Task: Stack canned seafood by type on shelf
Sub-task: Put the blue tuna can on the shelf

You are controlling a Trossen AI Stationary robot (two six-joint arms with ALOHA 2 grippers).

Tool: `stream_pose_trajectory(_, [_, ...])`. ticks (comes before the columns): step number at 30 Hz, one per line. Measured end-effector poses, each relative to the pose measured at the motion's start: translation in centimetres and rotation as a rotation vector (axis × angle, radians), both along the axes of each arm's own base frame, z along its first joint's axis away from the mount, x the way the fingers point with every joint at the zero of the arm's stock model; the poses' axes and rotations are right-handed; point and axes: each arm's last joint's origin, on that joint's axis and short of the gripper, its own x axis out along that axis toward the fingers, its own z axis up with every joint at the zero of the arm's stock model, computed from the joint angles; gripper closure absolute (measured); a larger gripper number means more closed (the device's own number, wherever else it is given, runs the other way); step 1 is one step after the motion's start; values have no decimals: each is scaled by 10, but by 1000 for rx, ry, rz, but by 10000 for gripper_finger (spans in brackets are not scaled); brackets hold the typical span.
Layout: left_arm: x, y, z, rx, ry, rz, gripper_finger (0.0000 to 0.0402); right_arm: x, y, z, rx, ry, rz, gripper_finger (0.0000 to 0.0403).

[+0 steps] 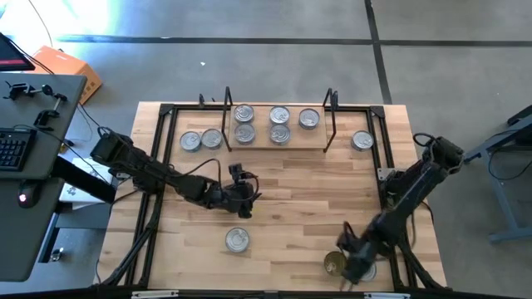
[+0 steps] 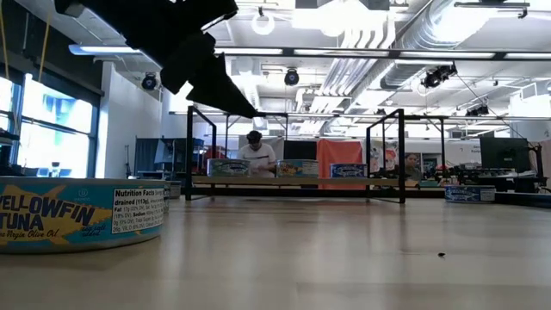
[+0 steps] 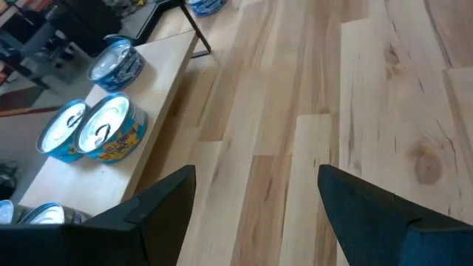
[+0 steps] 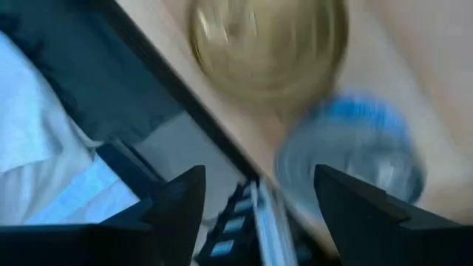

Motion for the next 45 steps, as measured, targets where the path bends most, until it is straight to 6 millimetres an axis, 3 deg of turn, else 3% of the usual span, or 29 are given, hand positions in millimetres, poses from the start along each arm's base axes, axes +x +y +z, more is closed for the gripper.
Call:
stream_pose_trajectory(5, [0, -1, 0, 2, 0, 0, 124, -26, 17, -4, -33, 110, -120, 200])
stream_pose_trajectory(9, [0, 0, 0, 16, 8, -5, 124, -35, 17, -17, -149, 188, -172, 249])
stream_pose_trajectory(14, [0, 0, 0, 29, 15, -13, 124, -30, 13, -29, -246, 177, -147, 294])
stream_pose_trajectory(17, [0, 0, 0, 29, 15, -13, 124, -23, 0, -34, -359, 159, -164, 310])
stream_pose_trajectory(25, [0, 0, 0, 24, 13, -10, 124, 8, -51, -37, -704, 50, -273, 320])
stream_pose_trajectory(31, [0, 0, 0, 10, 5, -1, 124, 59, -79, -39, -628, -123, -255, 320])
stream_pose_trajectory(35, [0, 0, 0, 4, 3, 3, 124, 99, -93, -43, -617, -360, -154, 320])
stream_pose_trajectory(38, [0, 0, 0, 4, 2, 1, 124, 120, -97, -36, -674, -579, -104, 320])
stream_pose_trajectory(41, [0, -1, -1, -17, 9, -25, 124, 126, -98, -19, -739, -720, -69, 320])
stream_pose_trajectory(45, [6, 0, -4, -93, 58, -213, 124, 113, -92, -6, -808, -750, -19, 320])
